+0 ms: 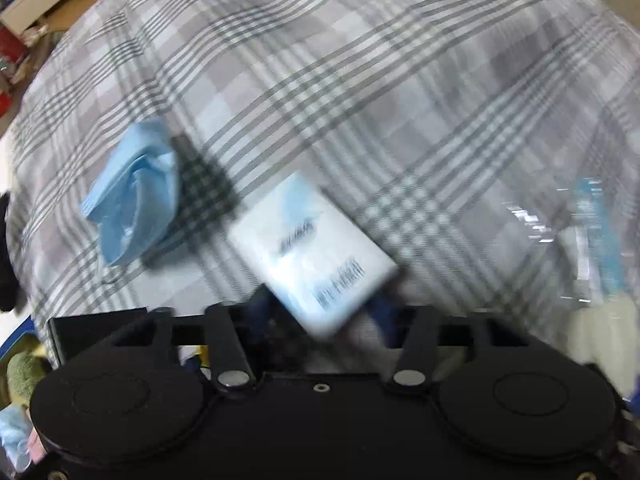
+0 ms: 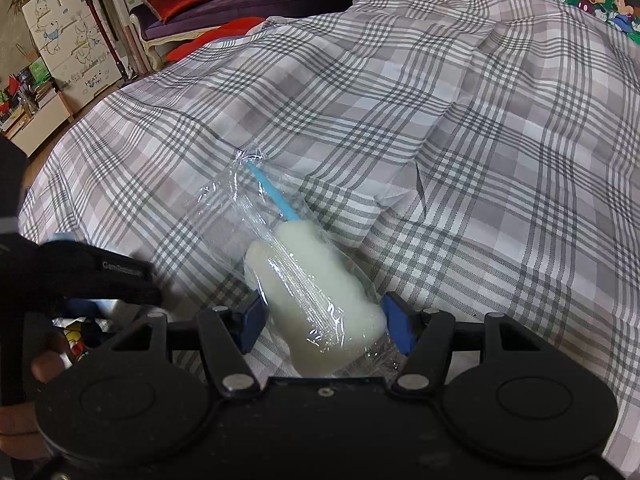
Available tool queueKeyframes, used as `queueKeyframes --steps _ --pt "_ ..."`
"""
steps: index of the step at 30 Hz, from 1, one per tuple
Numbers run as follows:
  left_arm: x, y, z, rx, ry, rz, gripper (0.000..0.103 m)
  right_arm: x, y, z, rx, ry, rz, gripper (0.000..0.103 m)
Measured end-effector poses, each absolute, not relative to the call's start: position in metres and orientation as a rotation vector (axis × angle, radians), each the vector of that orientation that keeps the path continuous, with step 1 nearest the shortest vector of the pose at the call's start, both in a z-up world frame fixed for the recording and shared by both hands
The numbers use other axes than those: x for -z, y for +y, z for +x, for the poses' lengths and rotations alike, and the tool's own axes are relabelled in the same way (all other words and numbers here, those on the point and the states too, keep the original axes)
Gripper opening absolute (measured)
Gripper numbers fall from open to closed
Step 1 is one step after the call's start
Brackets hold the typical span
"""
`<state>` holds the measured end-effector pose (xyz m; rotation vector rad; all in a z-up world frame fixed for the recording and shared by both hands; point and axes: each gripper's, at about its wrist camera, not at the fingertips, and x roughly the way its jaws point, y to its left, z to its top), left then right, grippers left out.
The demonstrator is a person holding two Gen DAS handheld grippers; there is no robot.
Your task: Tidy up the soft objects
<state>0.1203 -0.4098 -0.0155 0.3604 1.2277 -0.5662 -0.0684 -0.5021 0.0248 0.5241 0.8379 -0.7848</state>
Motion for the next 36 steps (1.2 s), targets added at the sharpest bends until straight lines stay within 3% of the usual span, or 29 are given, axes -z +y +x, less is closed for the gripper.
queueKeyframes --steps 1,9,10,11,17,18,19,20,21,22,23,36 --pt "0.013 -0.411 0.118 0.567 1.22 0.373 0.037 -0.024 -0.502 -0.068 0.785 0.839 0.524 0.062" --pt "-0.019 -0.403 0.101 0.634 1.151 0.405 0.023 -0.022 -0.505 -0.071 0.798 0.841 0.524 0.062" --pt "-0.027 -0.4 0.1 0.641 1.141 0.403 0.018 -0.022 -0.505 -0.071 0.799 0.84 0.526 0.062" --pt "-0.035 -0.396 0.099 0.65 1.129 0.401 0.0 -0.023 -0.505 -0.072 0.799 0.836 0.527 0.062" --pt "-0.075 -0.374 0.093 0.686 1.092 0.382 0.0 -0.023 -0.505 -0.072 0.803 0.837 0.545 0.062" --pt "-0.076 -0.372 0.096 0.672 1.096 0.371 0.003 -0.024 -0.504 -0.073 0.804 0.833 0.546 0.062" --pt "-0.077 -0.371 0.098 0.66 1.104 0.36 0.019 -0.026 -0.502 -0.073 0.804 0.828 0.542 0.062" --pt "-0.077 -0.371 0.101 0.646 1.109 0.349 0.045 -0.029 -0.501 -0.074 0.801 0.823 0.538 0.062" --pt "-0.075 -0.371 0.104 0.623 1.11 0.336 0.056 -0.031 -0.499 -0.075 0.798 0.815 0.536 0.062" --pt "-0.072 -0.372 0.107 0.591 1.107 0.324 0.079 -0.033 -0.498 -0.076 0.791 0.809 0.535 0.062" --pt "-0.069 -0.373 0.109 0.558 1.097 0.313 0.084 -0.034 -0.497 -0.077 0.786 0.803 0.535 0.062" --pt "0.002 -0.401 0.146 0.243 1.118 0.119 0.084 -0.027 -0.502 -0.078 0.777 0.808 0.54 0.062"
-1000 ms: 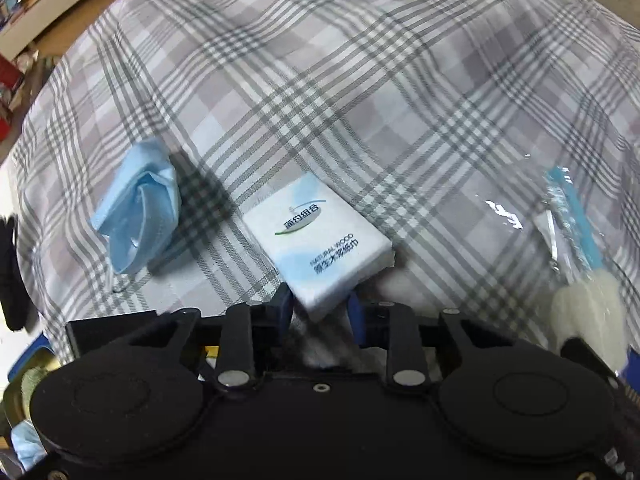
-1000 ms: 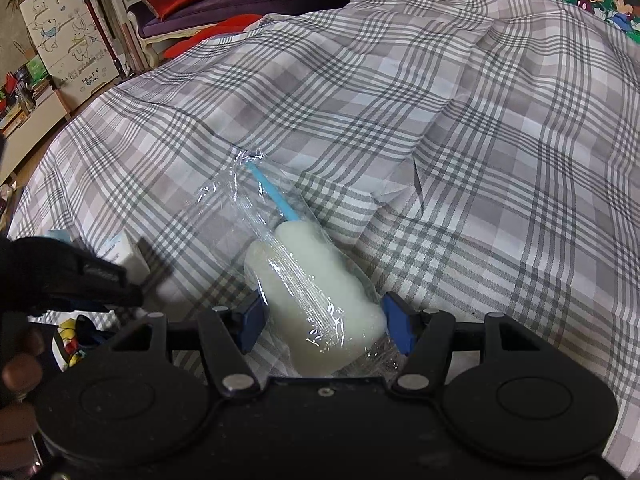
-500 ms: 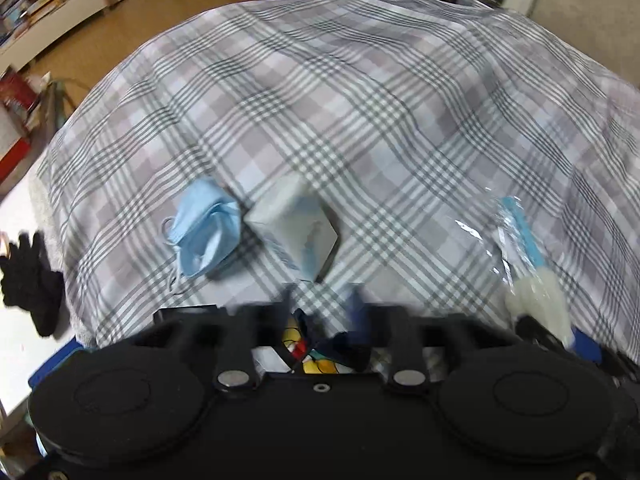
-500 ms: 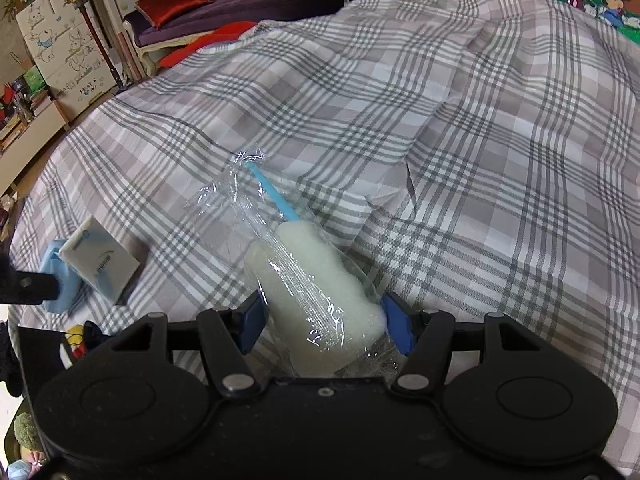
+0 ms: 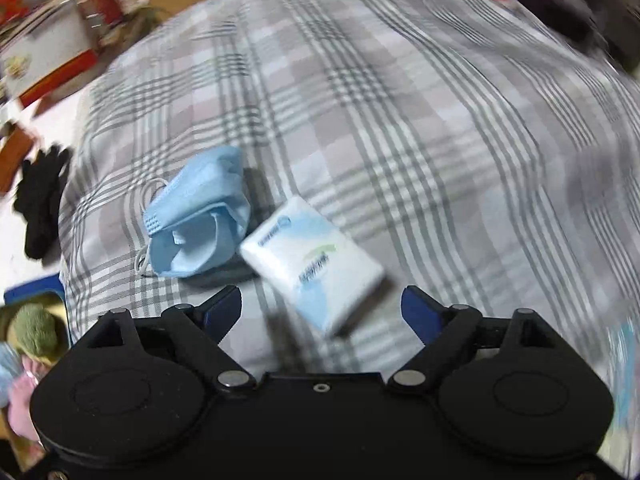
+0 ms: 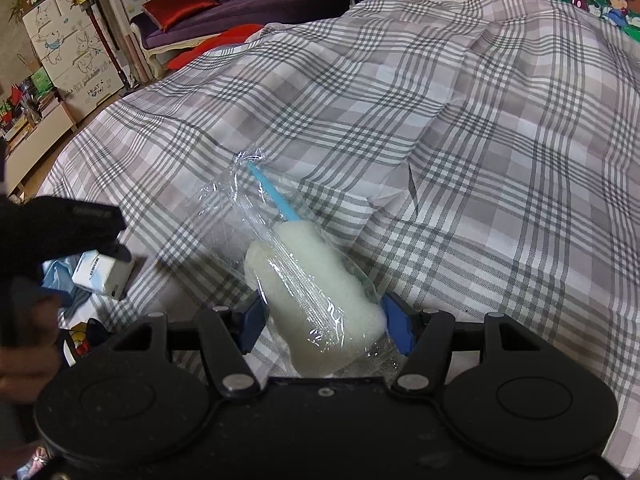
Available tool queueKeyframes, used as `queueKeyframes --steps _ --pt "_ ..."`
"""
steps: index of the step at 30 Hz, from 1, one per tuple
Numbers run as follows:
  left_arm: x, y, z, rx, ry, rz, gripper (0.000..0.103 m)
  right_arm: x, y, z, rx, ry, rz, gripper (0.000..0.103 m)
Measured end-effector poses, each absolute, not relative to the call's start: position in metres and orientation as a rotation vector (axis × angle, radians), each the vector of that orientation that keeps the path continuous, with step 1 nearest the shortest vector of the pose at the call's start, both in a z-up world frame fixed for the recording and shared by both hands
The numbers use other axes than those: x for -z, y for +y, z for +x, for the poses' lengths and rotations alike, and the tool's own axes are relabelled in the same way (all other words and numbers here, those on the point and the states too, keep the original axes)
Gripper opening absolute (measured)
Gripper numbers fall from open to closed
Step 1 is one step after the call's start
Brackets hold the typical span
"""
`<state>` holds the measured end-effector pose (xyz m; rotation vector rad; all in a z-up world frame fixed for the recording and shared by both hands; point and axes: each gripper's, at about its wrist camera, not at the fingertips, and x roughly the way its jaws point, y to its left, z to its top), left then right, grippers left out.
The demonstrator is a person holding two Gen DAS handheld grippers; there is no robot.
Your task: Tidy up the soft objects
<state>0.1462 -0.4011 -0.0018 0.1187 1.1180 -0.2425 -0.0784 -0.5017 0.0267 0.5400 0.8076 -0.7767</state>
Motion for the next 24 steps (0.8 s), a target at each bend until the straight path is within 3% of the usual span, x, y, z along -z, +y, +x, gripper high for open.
queueKeyframes --steps 10,12,14,24 --pt "0.029 -0.397 0.17 0.043 1.203 -0.015 0.081 -0.021 -0.504 -0.078 0.761 0.811 0.549 0.062" --pt "0.027 -0.398 0.168 0.061 1.171 0.01 0.067 -0.022 -0.504 -0.078 0.762 0.809 0.547 0.062" --pt "0.024 -0.401 0.165 0.095 1.163 0.05 0.061 -0.023 -0.504 -0.079 0.766 0.806 0.544 0.062" --pt "0.001 -0.401 0.127 0.329 1.164 0.249 0.06 -0.022 -0.51 -0.085 0.8 0.799 0.542 0.062"
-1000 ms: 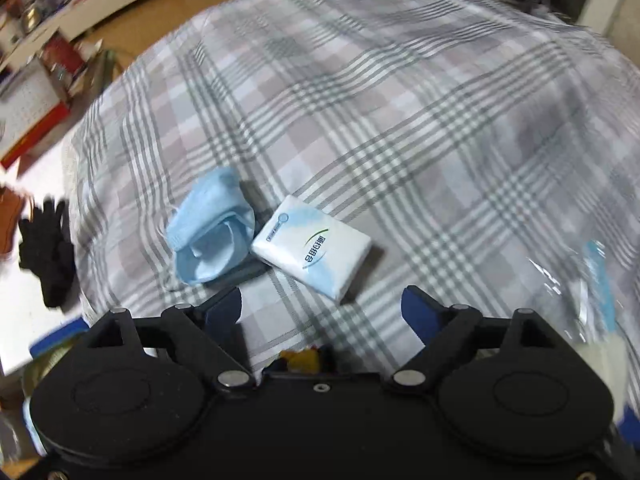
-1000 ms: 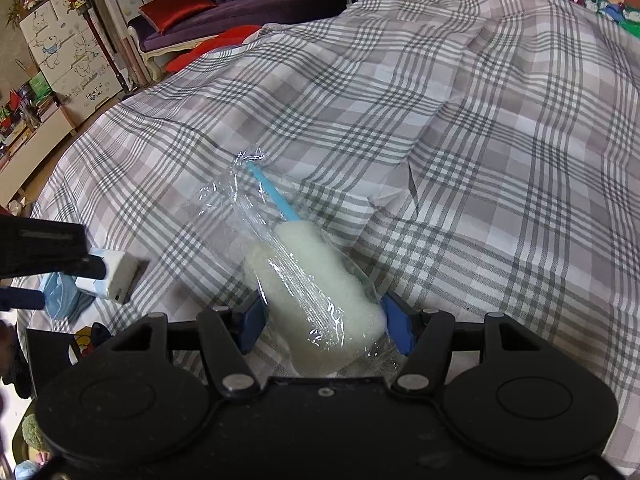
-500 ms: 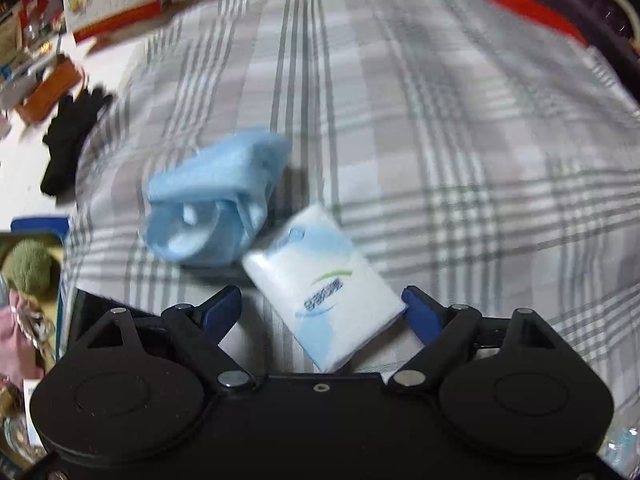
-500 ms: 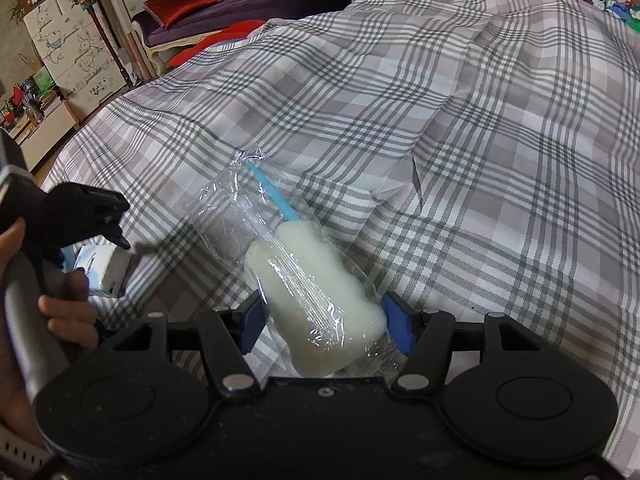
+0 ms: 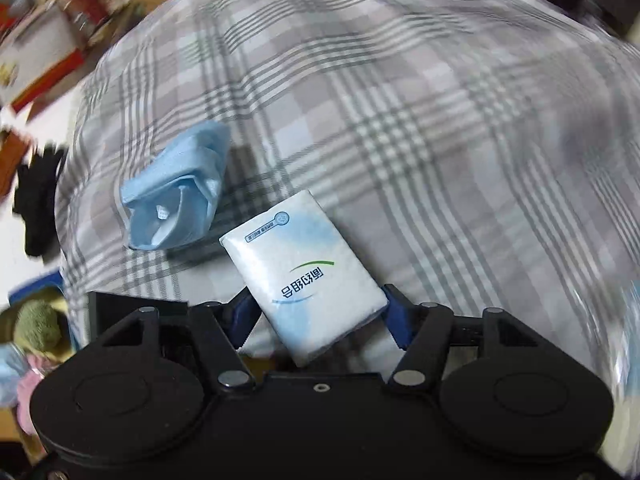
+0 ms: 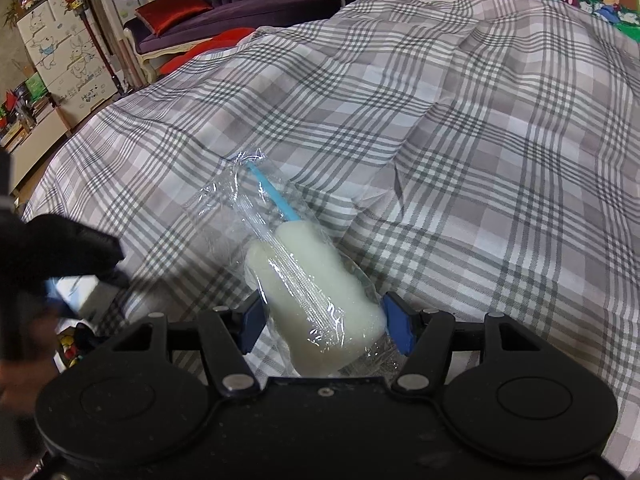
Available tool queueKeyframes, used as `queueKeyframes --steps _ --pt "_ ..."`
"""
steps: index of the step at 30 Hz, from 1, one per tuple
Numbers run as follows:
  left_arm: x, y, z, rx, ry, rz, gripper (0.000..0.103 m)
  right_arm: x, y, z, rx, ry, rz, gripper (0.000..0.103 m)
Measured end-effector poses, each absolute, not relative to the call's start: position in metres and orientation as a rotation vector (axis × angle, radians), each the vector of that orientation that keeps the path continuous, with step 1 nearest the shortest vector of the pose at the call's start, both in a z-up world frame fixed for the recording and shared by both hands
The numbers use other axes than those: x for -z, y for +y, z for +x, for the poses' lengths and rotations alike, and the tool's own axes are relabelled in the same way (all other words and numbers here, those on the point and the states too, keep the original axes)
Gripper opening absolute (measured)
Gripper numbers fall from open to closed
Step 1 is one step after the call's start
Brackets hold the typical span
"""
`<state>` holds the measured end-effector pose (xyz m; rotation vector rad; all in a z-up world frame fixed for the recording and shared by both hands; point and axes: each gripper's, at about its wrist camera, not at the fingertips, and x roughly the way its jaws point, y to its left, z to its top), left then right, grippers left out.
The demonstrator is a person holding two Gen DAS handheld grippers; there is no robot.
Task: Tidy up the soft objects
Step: 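Carry the tissue pack and wrapped sponge to the gold tray and release both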
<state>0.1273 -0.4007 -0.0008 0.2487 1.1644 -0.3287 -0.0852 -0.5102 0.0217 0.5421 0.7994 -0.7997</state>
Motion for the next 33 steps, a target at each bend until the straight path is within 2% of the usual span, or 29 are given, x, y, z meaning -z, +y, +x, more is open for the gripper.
queueKeyframes --steps 9,18,26,33 --pt "-0.08 -0.359 0.049 0.549 1.024 0.35 0.06 -0.041 -0.485 -0.099 0.836 0.793 0.458 0.062" --pt "-0.129 -0.275 -0.005 0.652 0.95 0.373 0.061 -0.103 -0.404 -0.132 0.76 0.73 0.377 0.061" --pt "-0.133 -0.186 -0.023 0.635 0.944 0.363 0.061 -0.153 -0.321 -0.16 0.618 0.671 0.339 0.062" --pt "-0.1 -0.115 -0.007 0.578 1.054 0.355 0.061 -0.154 -0.252 -0.147 0.419 0.745 0.347 0.062"
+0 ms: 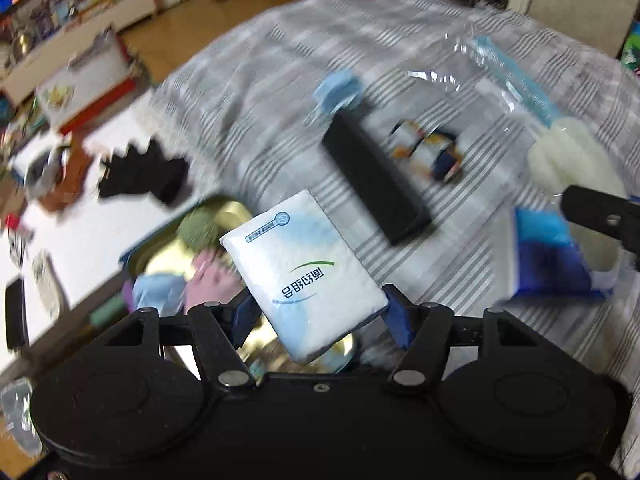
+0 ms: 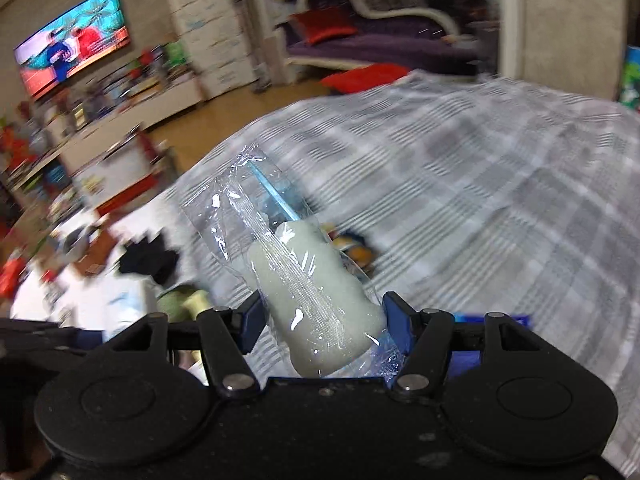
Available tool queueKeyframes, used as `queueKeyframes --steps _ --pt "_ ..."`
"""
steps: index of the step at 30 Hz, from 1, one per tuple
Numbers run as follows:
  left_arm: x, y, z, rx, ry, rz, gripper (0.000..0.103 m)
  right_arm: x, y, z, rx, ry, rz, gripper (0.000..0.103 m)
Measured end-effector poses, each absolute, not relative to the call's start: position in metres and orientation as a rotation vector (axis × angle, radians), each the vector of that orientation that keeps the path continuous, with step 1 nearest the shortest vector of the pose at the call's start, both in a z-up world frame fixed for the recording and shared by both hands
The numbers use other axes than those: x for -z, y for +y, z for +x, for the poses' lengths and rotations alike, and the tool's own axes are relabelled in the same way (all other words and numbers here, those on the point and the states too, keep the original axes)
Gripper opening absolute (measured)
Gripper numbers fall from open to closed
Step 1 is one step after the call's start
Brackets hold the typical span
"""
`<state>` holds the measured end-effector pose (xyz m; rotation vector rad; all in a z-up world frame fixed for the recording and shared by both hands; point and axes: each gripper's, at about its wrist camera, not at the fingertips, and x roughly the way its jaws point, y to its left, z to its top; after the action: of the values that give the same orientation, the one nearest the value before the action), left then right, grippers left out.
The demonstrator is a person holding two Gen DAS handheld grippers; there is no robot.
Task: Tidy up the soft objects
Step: 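Carry the tissue pack and wrapped sponge to the gold tray and release both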
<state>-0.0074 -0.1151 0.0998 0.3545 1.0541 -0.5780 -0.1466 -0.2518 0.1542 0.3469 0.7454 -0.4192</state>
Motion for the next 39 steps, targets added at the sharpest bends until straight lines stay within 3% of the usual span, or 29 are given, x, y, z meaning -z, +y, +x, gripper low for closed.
queueKeyframes --steps 9,18,24,27,31,39 --pt "-0.055 -0.041 0.055 0.391 1.19 0.221 0.061 -0.111 -0.186 -0.092 0.288 0.941 0.335 0.062" --pt "-0.038 -0.025 0.123 0.268 1.191 0.128 0.061 -0.049 -0.15 -0.039 0.328 1.119 0.347 0.062" --pt "-0.024 -0.029 0.154 0.228 1.221 0.136 0.062 -0.034 -0.138 -0.015 0.331 1.142 0.371 0.064" --pt "-0.017 -0.032 0.16 0.238 1.23 0.157 0.065 -0.03 -0.133 -0.006 0.307 1.142 0.367 0.071" --pt "-0.01 -0.034 0.161 0.23 1.246 0.176 0.071 -0.03 -0.129 -0.002 0.283 1.139 0.349 0.072" --pt "-0.015 -0.031 0.149 0.242 1.25 0.19 0.072 -0.033 -0.143 -0.016 0.297 1.132 0.369 0.072"
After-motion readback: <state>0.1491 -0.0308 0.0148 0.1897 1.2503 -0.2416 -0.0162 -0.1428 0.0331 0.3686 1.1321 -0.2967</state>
